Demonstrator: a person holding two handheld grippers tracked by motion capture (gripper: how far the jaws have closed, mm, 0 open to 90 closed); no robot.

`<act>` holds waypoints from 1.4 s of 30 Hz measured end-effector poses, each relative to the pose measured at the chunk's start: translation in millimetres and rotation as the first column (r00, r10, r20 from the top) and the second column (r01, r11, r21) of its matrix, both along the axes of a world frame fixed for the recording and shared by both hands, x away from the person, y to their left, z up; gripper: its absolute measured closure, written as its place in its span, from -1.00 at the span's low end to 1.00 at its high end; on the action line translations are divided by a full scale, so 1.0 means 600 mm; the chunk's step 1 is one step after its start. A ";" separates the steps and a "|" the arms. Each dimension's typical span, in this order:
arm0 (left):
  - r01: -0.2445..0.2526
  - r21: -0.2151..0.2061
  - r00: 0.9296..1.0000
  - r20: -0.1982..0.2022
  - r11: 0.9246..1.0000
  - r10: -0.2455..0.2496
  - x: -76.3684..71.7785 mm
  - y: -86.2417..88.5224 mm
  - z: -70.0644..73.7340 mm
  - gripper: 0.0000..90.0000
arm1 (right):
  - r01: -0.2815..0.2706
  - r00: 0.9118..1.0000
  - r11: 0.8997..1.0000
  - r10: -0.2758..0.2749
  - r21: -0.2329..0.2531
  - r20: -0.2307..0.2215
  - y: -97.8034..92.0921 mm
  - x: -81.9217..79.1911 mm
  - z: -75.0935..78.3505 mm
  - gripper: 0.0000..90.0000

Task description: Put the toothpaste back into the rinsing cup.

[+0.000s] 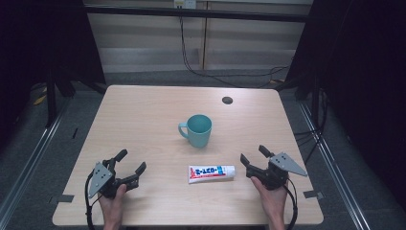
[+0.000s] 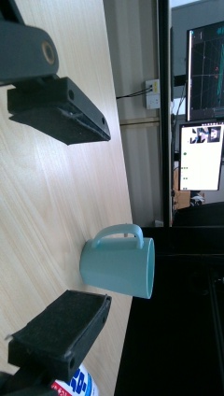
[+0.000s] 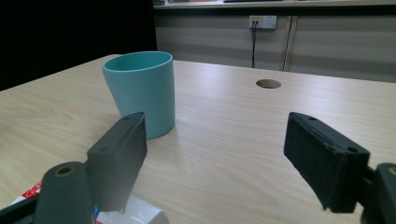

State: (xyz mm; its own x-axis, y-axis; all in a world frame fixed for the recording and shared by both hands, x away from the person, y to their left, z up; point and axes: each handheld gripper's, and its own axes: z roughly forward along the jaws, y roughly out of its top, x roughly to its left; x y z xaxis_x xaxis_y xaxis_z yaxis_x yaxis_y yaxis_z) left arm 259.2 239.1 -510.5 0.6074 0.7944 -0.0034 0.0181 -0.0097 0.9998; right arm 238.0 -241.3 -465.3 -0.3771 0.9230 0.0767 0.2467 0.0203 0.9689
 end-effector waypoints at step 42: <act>0.000 -0.001 1.000 -0.001 1.000 0.000 0.000 0.000 0.000 -0.61 | -0.320 0.882 0.942 0.259 -0.098 -0.393 0.032 0.055 0.071 -0.25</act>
